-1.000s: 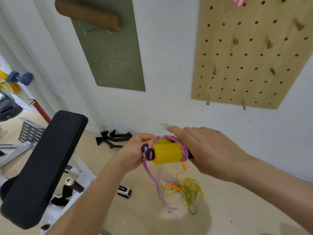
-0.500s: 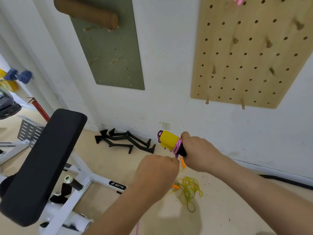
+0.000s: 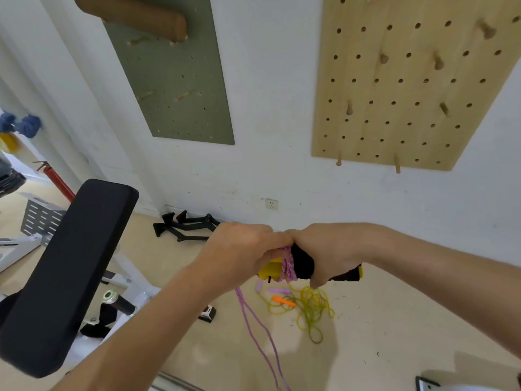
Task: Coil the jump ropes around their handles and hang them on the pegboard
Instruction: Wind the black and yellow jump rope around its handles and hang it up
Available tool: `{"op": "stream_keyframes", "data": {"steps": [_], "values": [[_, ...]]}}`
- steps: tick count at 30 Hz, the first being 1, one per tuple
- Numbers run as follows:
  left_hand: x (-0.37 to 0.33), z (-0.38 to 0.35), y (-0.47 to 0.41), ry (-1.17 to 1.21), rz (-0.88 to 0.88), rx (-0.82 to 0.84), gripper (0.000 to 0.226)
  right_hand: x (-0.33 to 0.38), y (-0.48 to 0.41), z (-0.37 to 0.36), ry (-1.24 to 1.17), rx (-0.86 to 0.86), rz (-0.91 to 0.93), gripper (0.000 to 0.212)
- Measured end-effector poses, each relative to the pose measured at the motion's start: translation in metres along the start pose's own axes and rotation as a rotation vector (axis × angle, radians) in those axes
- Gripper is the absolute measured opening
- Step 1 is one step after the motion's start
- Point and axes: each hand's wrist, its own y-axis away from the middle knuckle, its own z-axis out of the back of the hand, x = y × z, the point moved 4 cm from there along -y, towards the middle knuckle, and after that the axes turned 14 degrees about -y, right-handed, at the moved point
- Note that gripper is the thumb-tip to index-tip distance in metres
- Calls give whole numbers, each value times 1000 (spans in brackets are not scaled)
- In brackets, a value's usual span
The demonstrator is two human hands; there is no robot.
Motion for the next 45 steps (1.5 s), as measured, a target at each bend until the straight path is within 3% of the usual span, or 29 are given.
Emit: {"op": "stream_keyframes", "data": {"steps": [4, 12, 14, 17, 23, 25, 28, 31, 33, 35, 40, 43, 45], "values": [[8, -2, 0, -72, -52, 5, 33, -8, 8, 27, 192, -60, -68, 34], [-1, 14, -26, -55, -134, 47, 25, 7, 4, 15, 310, 51, 13, 20], [11, 9, -29, 102, 34, 181, 15, 13, 3, 14, 406, 6, 65, 17], [26, -10, -20, 679, 428, 322, 13, 17, 8, 21, 539, -101, 141, 17], [31, -22, -15, 911, 497, 317, 12, 13, 14, 33, 725, -304, 212, 6], [31, -21, -15, 955, 505, 324, 17, 8, 16, 37, 636, -315, 225, 4], [30, -24, -15, 1014, 523, 409, 14, 10, 17, 34, 582, -358, 393, 13], [35, -34, -7, 1144, 693, 356, 24, 12, 22, 39, 414, -487, 481, 22], [34, -41, 5, 1256, 868, 303, 40, 8, 24, 45, 166, -511, 379, 26], [31, -48, 18, 1146, 958, 288, 27, -1, 22, 46, -56, -547, 303, 29], [12, -64, 19, 1354, 890, 198, 26, -22, 9, 33, -545, -629, 184, 29], [7, -63, 19, 1120, 891, 121, 28, -31, -1, 24, -674, -669, 90, 25], [0, -52, 17, 655, 733, 128, 28, -37, -8, 21, -814, -690, 37, 24]]}}
